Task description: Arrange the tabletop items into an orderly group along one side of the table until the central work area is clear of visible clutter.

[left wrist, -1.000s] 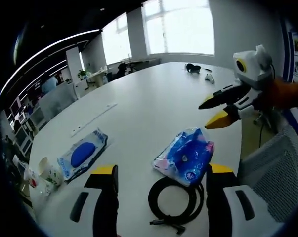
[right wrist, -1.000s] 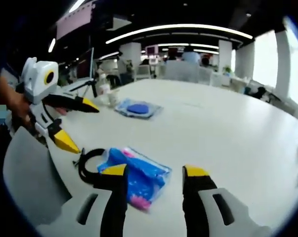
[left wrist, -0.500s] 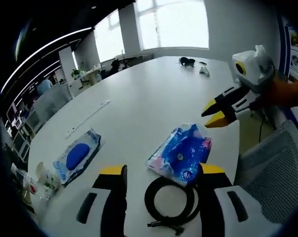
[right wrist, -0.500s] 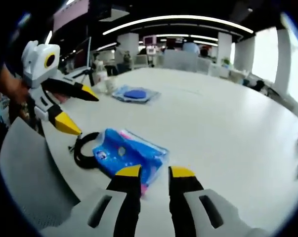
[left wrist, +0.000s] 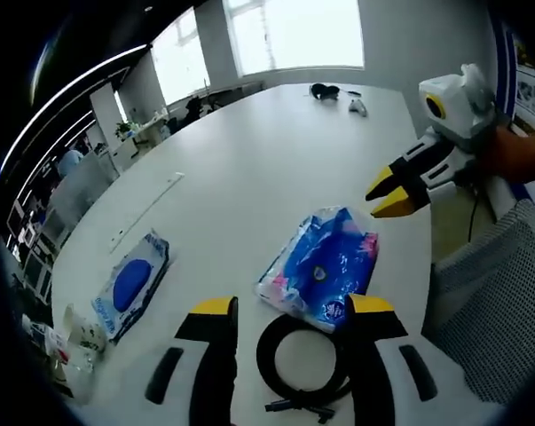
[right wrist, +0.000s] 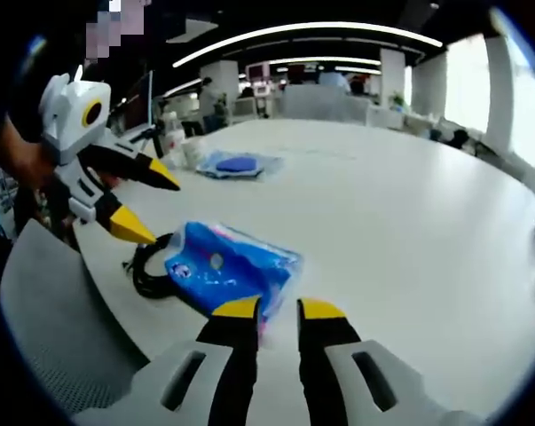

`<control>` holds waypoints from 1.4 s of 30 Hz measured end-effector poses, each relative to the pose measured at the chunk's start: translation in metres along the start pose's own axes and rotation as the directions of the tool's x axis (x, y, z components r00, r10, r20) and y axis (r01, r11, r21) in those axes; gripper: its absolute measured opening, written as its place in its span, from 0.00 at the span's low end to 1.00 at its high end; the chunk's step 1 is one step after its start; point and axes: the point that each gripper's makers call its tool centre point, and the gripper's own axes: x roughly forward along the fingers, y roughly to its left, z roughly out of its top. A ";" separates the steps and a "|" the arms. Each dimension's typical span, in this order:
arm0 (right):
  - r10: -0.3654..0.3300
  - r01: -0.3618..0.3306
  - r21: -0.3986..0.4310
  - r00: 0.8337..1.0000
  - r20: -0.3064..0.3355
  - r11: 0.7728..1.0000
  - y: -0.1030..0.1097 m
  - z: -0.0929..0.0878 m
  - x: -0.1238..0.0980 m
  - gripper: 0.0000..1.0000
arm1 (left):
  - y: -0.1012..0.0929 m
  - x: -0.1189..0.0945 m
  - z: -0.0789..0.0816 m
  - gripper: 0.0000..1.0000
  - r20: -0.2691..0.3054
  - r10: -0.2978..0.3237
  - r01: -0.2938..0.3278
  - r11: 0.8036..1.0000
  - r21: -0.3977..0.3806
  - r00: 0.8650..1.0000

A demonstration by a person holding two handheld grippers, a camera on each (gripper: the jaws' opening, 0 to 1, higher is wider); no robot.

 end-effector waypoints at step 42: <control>0.004 0.001 0.136 0.999 -0.037 0.991 -0.006 -0.016 0.031 0.05 | -0.015 0.041 -0.030 0.21 -0.094 -0.098 0.094 0.995 -0.039 0.991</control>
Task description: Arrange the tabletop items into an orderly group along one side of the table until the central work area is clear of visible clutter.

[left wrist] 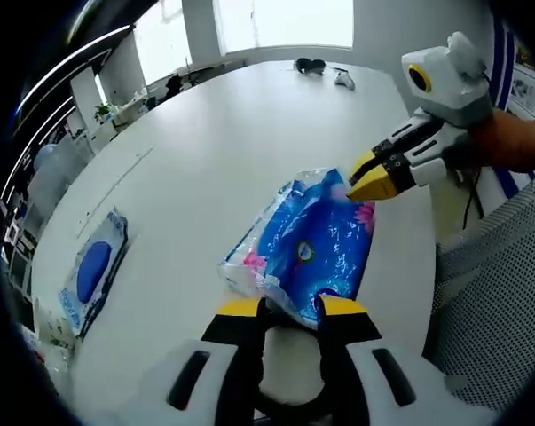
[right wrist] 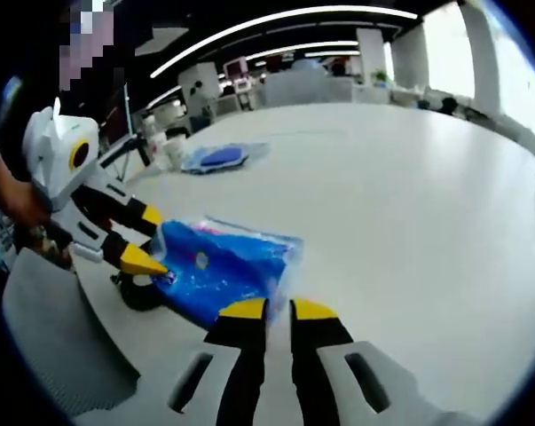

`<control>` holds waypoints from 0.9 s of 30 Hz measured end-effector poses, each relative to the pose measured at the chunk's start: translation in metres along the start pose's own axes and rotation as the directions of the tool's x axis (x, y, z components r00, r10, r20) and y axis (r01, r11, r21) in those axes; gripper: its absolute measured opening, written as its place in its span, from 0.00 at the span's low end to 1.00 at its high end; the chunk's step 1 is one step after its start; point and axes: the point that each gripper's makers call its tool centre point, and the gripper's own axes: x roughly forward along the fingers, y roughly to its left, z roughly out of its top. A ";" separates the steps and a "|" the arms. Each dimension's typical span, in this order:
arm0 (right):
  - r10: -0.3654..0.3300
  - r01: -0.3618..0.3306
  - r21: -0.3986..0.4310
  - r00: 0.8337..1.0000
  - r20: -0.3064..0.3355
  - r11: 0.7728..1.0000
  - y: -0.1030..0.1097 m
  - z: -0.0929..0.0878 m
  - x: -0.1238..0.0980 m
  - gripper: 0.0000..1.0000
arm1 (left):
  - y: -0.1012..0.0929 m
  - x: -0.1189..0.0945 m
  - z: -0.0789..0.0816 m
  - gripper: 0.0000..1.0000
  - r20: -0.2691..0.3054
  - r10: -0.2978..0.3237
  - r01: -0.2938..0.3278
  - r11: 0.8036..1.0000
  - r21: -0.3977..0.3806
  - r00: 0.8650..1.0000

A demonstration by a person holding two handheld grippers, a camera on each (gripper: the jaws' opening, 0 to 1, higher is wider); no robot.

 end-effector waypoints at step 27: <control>0.012 -0.014 -0.068 1.000 -0.029 0.998 0.004 0.010 -0.011 0.00 | 0.009 -0.001 0.009 0.00 0.063 -0.016 0.020 0.997 -0.070 0.998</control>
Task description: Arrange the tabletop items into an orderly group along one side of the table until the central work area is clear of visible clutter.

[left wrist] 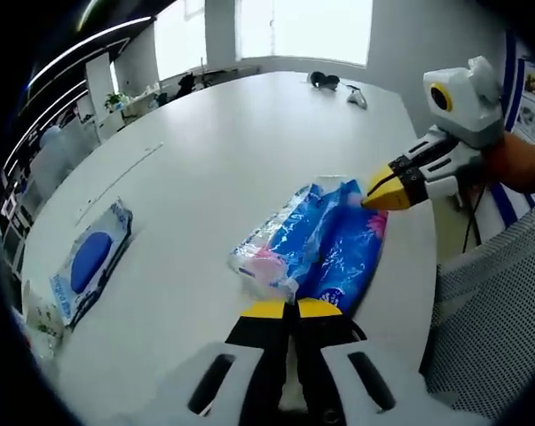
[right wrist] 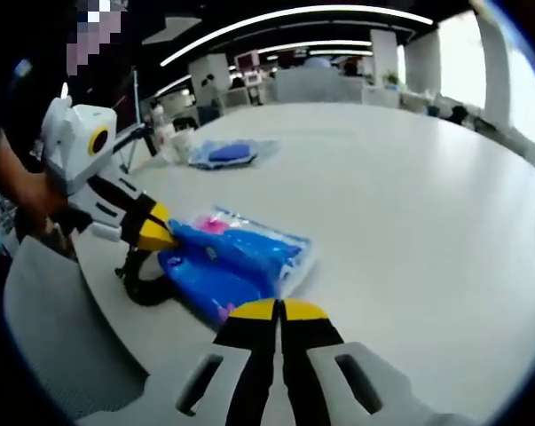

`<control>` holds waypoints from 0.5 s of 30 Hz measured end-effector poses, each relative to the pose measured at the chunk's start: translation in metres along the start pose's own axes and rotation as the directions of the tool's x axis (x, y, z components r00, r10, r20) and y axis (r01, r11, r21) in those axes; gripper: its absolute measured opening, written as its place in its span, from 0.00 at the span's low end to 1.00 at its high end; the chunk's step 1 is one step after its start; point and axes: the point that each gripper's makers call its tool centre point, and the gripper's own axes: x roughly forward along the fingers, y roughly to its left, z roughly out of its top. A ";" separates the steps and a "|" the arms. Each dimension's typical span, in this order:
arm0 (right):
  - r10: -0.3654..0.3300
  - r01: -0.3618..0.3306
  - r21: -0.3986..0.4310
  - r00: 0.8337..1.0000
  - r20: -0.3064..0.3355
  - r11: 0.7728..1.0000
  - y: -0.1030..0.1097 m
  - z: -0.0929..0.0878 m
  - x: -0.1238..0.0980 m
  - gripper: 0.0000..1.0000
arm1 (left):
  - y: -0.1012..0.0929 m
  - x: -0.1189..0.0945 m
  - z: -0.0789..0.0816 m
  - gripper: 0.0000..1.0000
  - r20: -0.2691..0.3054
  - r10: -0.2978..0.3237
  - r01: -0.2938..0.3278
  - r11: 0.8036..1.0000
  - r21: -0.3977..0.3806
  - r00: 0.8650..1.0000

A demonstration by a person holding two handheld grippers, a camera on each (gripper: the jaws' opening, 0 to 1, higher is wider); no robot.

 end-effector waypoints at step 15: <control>0.008 -0.006 -0.080 0.999 0.033 0.997 -0.010 0.039 -0.005 0.00 | 0.019 -0.006 0.031 0.00 0.080 0.018 -0.016 1.000 -0.019 0.997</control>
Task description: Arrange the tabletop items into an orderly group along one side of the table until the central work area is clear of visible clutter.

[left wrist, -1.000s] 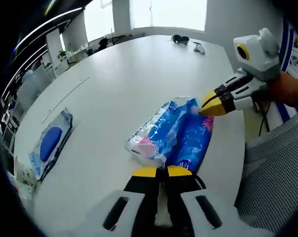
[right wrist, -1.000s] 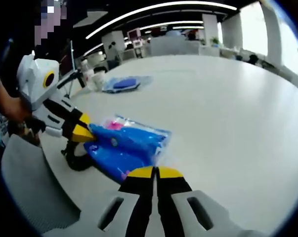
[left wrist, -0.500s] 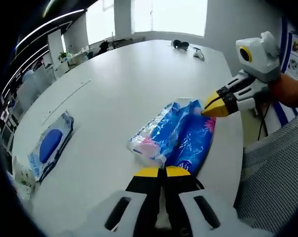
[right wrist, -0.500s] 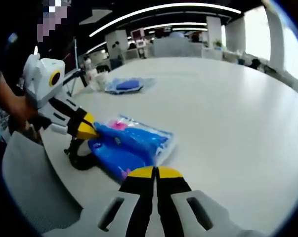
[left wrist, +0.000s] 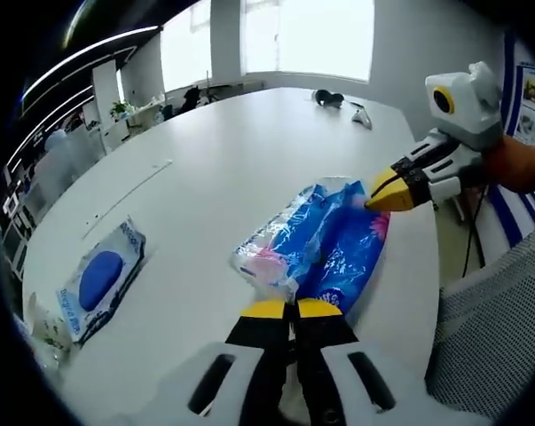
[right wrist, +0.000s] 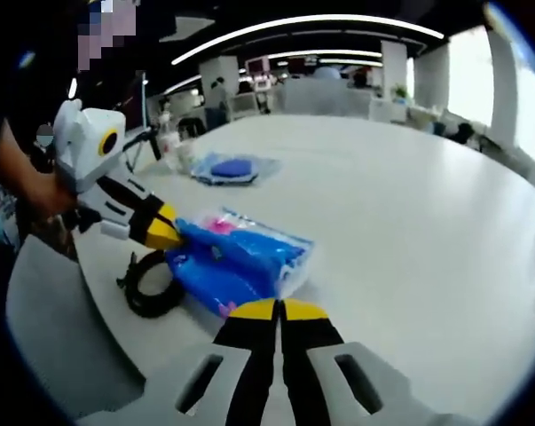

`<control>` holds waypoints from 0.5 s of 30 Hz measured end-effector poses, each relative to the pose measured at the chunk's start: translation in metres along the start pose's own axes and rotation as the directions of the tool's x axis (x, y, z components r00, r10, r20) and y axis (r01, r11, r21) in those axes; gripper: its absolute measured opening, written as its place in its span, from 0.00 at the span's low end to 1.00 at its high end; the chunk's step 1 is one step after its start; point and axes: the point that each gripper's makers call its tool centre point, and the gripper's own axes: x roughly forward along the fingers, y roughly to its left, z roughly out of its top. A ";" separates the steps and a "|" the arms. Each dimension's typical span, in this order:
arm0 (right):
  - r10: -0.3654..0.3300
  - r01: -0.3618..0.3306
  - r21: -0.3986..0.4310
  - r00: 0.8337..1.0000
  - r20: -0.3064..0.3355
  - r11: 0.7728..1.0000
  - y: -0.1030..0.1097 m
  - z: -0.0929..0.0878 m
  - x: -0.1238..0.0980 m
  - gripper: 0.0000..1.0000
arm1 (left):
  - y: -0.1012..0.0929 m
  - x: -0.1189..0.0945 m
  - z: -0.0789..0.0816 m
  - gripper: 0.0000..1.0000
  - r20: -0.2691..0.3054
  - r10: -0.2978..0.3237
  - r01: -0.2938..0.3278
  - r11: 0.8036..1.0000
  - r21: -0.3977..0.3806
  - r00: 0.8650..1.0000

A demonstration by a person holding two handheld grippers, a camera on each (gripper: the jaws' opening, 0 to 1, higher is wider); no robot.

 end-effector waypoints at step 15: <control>0.016 -0.015 -0.051 1.000 0.016 0.999 -0.014 0.029 0.008 0.00 | 0.020 0.001 0.023 0.00 0.040 0.026 -0.025 1.000 -0.004 0.999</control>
